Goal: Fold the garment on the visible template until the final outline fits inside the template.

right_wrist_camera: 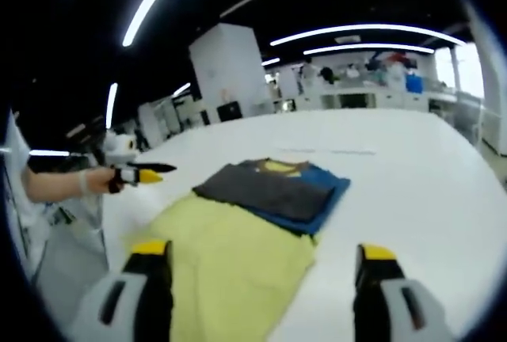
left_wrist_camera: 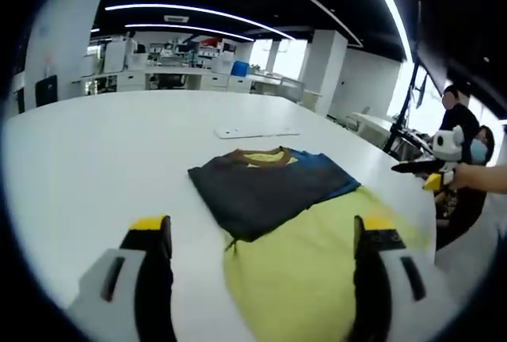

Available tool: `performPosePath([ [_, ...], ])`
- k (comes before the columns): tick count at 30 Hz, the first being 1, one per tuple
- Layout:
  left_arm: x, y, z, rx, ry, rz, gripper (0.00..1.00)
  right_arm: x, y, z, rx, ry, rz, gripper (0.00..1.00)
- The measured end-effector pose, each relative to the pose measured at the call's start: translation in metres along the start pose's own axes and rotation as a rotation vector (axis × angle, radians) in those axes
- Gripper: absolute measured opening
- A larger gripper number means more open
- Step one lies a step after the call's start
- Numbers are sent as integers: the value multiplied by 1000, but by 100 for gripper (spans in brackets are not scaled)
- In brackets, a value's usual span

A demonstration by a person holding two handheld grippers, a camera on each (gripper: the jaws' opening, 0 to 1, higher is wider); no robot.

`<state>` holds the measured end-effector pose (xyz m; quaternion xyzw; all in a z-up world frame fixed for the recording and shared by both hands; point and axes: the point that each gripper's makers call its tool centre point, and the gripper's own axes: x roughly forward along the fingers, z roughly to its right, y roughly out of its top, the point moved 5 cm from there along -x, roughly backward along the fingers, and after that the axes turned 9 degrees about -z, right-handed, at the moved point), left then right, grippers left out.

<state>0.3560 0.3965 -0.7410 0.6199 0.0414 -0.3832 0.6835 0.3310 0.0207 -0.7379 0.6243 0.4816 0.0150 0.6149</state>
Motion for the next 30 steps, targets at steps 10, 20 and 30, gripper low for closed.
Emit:
performPosePath([
  [10,-18,-15,-1,14,-6,-39,89,-9,-1,-3,-20,-7,-18,96],
  [20,-39,-40,4,37,-44,-101,85,-16,-15,-4,-29,-17,-58,93],
  [30,-59,-70,3,44,-85,-181,78,-22,-39,-11,-48,-10,-127,89],
])
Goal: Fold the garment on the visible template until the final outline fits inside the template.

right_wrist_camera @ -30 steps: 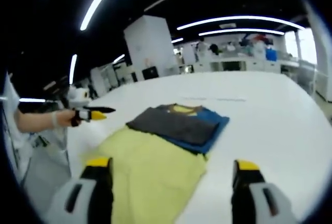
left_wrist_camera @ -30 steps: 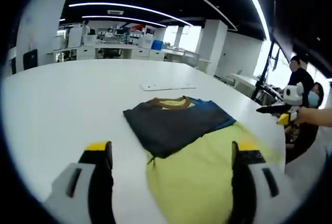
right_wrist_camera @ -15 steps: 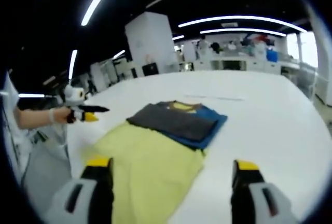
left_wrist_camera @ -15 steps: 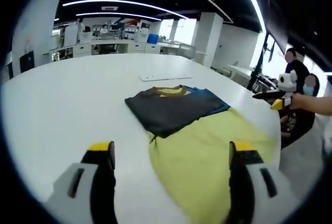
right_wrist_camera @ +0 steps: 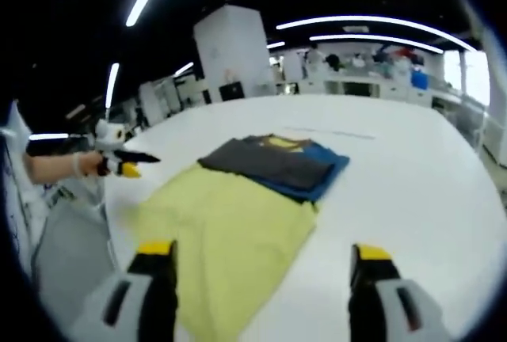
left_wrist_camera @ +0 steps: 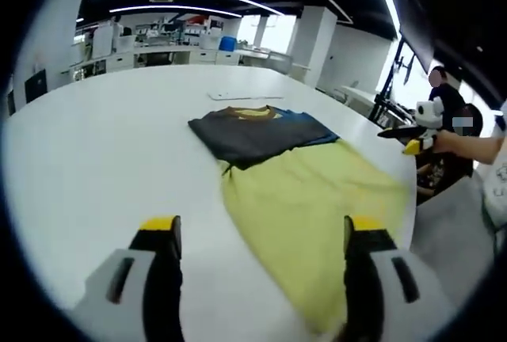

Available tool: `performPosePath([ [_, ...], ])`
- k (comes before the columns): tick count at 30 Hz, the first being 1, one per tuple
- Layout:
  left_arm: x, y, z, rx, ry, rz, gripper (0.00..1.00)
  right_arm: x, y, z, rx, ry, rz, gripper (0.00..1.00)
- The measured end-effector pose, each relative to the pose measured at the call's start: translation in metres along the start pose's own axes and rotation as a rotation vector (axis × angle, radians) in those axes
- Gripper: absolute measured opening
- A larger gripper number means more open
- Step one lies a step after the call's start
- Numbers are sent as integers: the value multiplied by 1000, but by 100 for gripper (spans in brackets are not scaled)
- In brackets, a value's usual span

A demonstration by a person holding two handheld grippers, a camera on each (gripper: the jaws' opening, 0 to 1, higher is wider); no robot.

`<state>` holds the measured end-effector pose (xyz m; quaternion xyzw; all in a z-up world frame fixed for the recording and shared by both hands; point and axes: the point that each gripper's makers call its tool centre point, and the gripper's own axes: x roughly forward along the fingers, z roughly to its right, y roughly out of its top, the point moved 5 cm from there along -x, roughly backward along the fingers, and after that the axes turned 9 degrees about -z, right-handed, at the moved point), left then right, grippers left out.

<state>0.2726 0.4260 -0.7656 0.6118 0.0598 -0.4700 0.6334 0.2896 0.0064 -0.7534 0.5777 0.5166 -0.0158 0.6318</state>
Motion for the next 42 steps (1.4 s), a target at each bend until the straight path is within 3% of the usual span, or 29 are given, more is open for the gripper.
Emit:
performPosePath([
  [11,-13,-28,19,-42,-60,-22,67,-8,-33,-9,43,15,-58,81],
  [19,-19,-43,32,-71,-89,-51,58,-9,-55,-18,3,40,-131,77],
  [23,-23,-53,30,-88,-98,-73,50,-13,-61,-27,-13,55,-150,68],
  [28,-26,-70,34,-103,-121,-111,41,-15,-70,-35,19,92,-165,50],
  [32,-27,-81,34,-113,-119,-146,37,-17,-78,-37,49,100,-172,42],
  [37,-28,-86,36,-141,-136,-152,34,-19,-83,-41,72,135,-181,26],
  [42,-29,-89,36,-156,-148,-171,28,-20,-90,-41,81,125,-202,24],
])
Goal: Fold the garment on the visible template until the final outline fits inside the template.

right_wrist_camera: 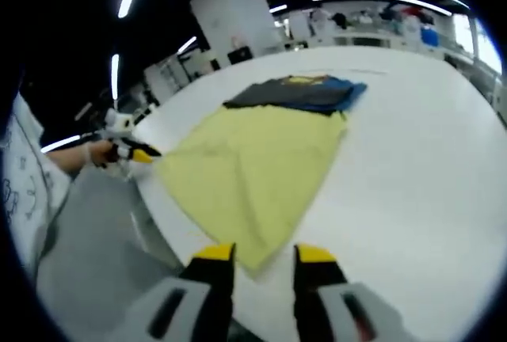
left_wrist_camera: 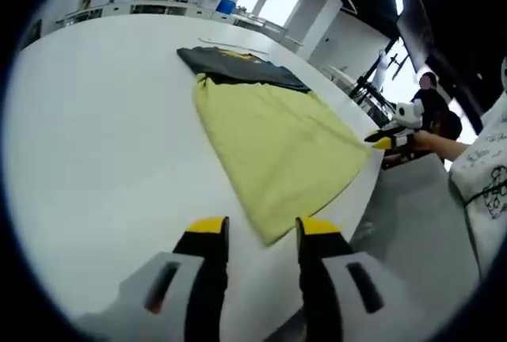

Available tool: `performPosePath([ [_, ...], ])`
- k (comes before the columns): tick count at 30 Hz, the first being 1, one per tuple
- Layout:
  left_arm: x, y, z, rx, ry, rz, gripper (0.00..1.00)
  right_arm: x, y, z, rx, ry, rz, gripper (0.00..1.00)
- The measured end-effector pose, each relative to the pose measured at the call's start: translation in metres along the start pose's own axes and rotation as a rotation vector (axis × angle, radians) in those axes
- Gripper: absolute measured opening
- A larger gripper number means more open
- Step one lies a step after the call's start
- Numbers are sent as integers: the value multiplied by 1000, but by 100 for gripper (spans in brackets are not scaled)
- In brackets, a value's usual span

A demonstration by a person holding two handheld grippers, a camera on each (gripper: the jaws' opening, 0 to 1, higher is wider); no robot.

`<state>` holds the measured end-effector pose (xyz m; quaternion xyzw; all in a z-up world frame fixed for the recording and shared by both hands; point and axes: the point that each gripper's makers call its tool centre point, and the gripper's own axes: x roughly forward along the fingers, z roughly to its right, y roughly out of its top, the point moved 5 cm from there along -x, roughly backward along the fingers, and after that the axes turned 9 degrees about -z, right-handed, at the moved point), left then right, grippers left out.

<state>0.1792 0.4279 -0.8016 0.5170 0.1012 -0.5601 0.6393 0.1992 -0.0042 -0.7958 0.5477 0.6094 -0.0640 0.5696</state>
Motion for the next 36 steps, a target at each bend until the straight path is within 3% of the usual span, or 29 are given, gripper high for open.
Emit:
performPosePath([
  [5,0,-3,0,-53,-30,-11,21,1,-7,-1,37,15,-3,18],
  [9,2,-3,0,-156,-72,3,15,5,-9,-3,53,27,-9,15],
  [17,9,-3,-2,-190,-102,8,9,9,-10,-6,66,44,-15,5],
  [19,8,-5,-3,-179,-109,-12,0,9,-12,-6,62,50,-27,0],
  [27,2,-6,-4,-207,-125,-19,0,2,-11,-6,88,42,-20,0],
  [28,9,-12,4,-210,-130,-21,0,1,-12,-5,99,46,-18,0],
  [36,0,-23,21,-196,-188,-42,0,-10,-23,-5,211,91,-7,0],
])
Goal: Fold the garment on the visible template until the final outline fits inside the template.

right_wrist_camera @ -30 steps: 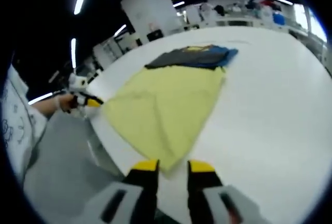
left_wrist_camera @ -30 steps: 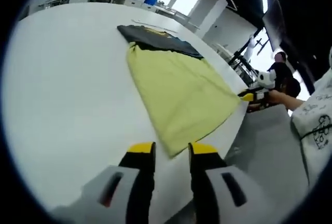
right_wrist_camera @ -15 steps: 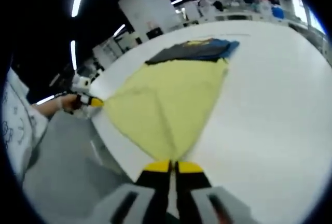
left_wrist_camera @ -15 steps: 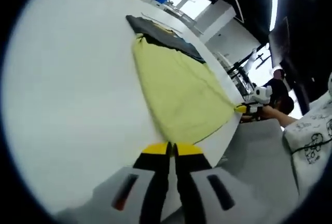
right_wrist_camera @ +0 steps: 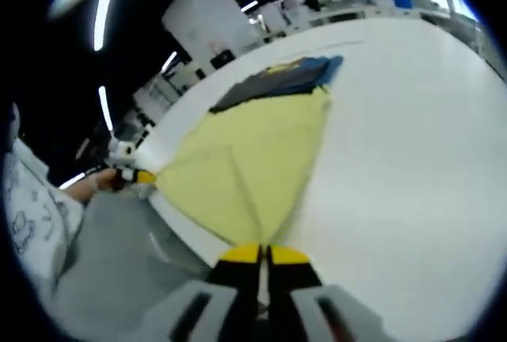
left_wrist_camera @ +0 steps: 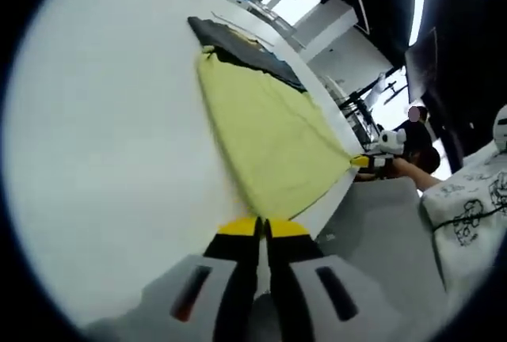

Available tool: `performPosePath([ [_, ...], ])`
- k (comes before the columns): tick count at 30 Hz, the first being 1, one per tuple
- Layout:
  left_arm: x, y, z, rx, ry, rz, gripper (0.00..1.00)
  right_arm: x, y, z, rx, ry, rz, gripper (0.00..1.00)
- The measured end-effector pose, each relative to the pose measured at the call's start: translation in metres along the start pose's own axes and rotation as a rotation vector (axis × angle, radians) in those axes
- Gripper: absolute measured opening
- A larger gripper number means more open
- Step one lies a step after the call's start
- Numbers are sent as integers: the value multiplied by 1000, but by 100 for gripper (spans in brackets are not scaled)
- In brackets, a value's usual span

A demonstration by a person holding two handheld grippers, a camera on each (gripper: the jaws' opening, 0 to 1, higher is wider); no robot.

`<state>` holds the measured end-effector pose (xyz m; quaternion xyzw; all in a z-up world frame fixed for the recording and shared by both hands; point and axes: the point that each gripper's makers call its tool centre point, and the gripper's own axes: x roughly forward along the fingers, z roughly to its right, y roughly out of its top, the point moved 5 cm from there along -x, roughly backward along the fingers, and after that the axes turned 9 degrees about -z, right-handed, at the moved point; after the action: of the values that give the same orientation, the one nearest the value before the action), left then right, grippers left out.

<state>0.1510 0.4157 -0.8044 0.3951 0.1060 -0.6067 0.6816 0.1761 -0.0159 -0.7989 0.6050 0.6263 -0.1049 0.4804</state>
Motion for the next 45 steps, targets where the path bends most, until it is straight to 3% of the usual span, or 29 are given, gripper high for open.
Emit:
performPosePath([
  [4,-9,-8,8,14,-10,-30,0,-10,-4,-9,46,53,9,0],
  [9,-18,-11,32,23,-32,-42,0,-21,-4,-19,65,78,17,0],
  [15,-31,-16,50,43,-44,-78,0,-32,-7,-29,41,110,-18,0],
  [23,-44,-14,71,62,-87,-77,0,-49,3,-48,35,147,-2,0],
  [26,-45,-7,66,62,-93,-54,0,-52,16,-54,26,131,37,0],
  [28,-46,2,57,60,-68,-44,0,-51,24,-55,15,124,52,0],
  [33,-48,40,52,80,-66,50,0,-46,52,-56,-42,104,89,0],
  [37,-44,79,27,45,-5,174,0,-40,84,-45,-45,66,158,0],
  [45,-25,134,-4,-9,19,285,0,-22,135,-17,-71,1,192,0],
])
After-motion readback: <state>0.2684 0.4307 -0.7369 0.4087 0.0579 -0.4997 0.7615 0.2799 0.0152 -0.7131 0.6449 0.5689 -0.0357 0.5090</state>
